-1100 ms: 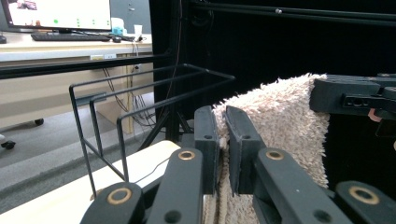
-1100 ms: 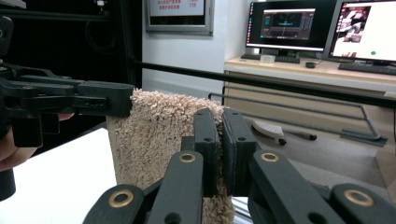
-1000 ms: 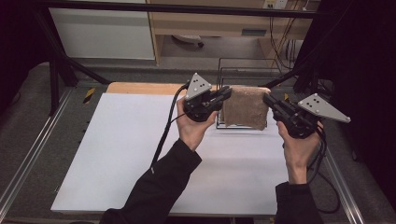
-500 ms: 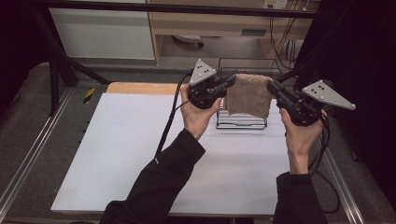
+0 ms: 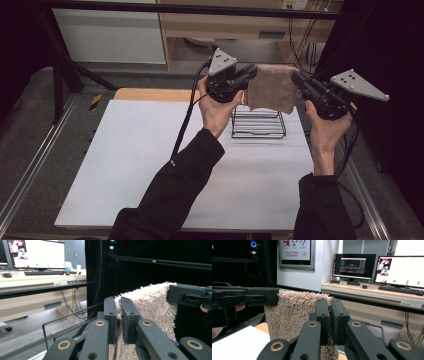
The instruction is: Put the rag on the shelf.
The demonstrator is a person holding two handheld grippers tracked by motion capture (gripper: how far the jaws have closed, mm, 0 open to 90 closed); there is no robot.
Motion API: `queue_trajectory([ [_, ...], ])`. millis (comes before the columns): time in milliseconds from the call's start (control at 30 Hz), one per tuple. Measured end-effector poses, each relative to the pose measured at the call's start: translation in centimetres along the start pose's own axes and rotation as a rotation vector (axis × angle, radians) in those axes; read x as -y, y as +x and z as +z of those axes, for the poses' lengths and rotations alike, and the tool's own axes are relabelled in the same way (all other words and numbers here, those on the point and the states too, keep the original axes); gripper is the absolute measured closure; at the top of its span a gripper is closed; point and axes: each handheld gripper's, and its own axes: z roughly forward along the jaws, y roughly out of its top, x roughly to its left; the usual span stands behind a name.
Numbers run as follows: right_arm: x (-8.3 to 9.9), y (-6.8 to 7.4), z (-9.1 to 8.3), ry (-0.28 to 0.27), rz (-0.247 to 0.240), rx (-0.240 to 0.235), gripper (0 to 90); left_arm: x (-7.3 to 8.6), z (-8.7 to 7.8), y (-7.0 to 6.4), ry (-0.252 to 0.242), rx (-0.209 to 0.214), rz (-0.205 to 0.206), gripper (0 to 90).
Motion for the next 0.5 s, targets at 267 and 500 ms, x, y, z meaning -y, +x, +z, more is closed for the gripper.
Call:
queue_trajectory([
  [267,-1.2,-0.5,0.5,-0.013,-0.003,0.011,85.9,-1.2,0.6,0.2,-0.012,-0.005,0.001,83.4],
  [500,-1.8,-1.2,1.5,-0.026,-0.01,0.014,85.9,-2.4,1.3,0.6,-0.019,-0.018,0.009,83.4],
])
